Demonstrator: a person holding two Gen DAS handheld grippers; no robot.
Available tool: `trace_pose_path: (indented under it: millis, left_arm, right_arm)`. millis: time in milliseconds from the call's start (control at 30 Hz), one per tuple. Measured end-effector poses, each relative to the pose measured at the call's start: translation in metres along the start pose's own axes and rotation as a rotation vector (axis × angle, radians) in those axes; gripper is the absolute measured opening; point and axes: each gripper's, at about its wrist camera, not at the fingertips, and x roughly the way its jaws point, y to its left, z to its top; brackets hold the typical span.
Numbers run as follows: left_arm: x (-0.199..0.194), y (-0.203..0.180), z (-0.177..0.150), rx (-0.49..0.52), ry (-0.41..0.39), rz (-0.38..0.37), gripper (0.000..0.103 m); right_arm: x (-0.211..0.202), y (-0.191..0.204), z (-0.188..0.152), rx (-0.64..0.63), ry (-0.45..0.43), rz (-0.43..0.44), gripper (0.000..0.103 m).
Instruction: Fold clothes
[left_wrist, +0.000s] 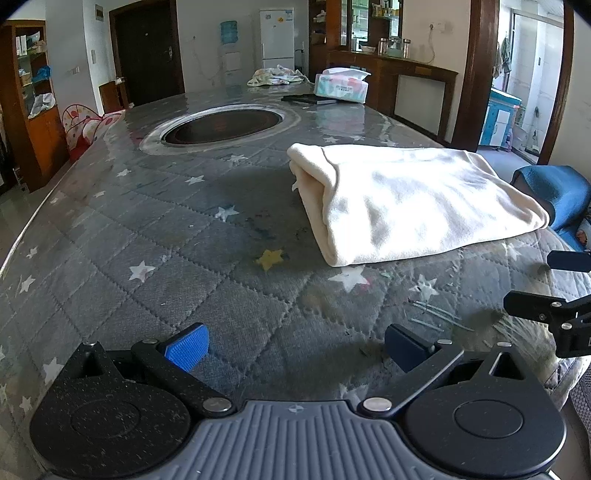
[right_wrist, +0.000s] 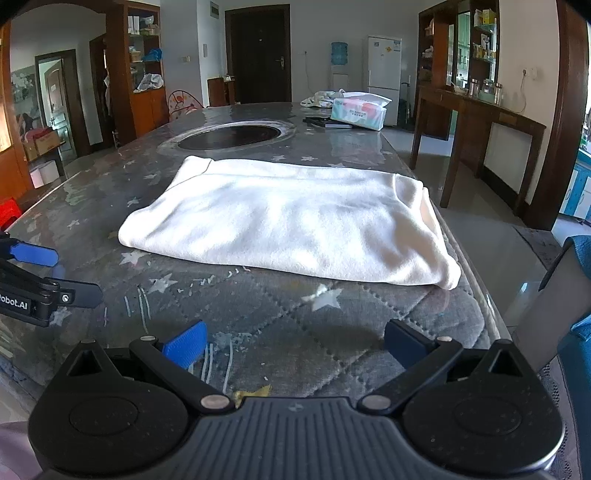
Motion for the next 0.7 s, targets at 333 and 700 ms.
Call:
trace_pose_path:
  millis: [333,700]
  left_arm:
    - [-0.001,-0.005,0.006,-0.006,0.006,-0.015,0.103]
    - [-0.001,-0.009,0.014,-0.017,-0.004,-0.025,0.103]
  right_arm:
    - [-0.004,-0.001,0.006,0.010,-0.012,0.006,0.103]
    - [-0.003,0.004,0.013,-0.007,-0.029,0.020,0.103]
